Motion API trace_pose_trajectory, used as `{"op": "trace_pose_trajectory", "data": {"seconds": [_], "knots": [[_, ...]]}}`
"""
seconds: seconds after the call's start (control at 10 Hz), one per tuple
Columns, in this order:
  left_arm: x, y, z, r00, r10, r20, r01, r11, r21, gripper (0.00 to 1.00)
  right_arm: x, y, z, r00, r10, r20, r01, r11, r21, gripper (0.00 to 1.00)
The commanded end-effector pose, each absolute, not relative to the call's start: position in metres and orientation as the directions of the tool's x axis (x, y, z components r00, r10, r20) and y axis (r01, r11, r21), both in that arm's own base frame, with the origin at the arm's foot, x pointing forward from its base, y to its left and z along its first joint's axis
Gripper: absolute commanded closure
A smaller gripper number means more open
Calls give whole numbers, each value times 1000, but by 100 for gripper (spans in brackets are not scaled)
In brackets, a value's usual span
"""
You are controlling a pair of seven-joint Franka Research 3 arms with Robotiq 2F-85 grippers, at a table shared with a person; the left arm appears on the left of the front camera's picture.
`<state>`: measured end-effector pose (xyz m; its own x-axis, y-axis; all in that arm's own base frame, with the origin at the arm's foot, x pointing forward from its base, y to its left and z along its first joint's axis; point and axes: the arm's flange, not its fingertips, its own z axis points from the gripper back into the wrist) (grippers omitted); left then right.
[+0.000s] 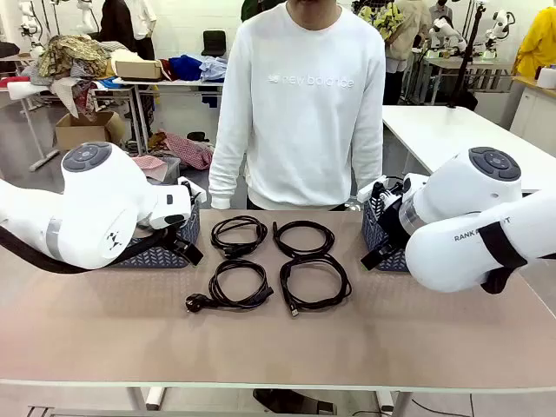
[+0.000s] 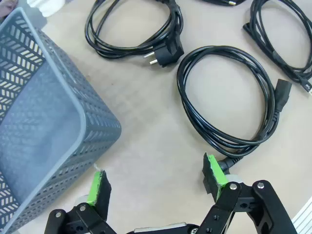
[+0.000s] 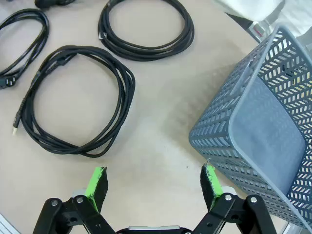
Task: Organize the cables according to human instructions.
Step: Pick up a bundle of cables and place it in the basket indicated by the human.
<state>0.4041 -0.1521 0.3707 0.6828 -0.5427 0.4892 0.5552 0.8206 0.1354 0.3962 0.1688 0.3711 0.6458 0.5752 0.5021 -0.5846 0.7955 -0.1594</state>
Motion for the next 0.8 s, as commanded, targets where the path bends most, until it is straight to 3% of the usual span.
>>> {"op": "trace_pose_trajectory", "data": {"seconds": [0.0, 0.7], "knots": [[404, -152, 371, 683, -543, 490, 555, 821, 136, 0, 396, 169, 371, 646, 575, 502, -584, 796, -159, 0], [404, -152, 371, 683, -543, 490, 555, 821, 136, 0, 396, 169, 371, 646, 575, 502, -584, 796, -159, 0]]}}
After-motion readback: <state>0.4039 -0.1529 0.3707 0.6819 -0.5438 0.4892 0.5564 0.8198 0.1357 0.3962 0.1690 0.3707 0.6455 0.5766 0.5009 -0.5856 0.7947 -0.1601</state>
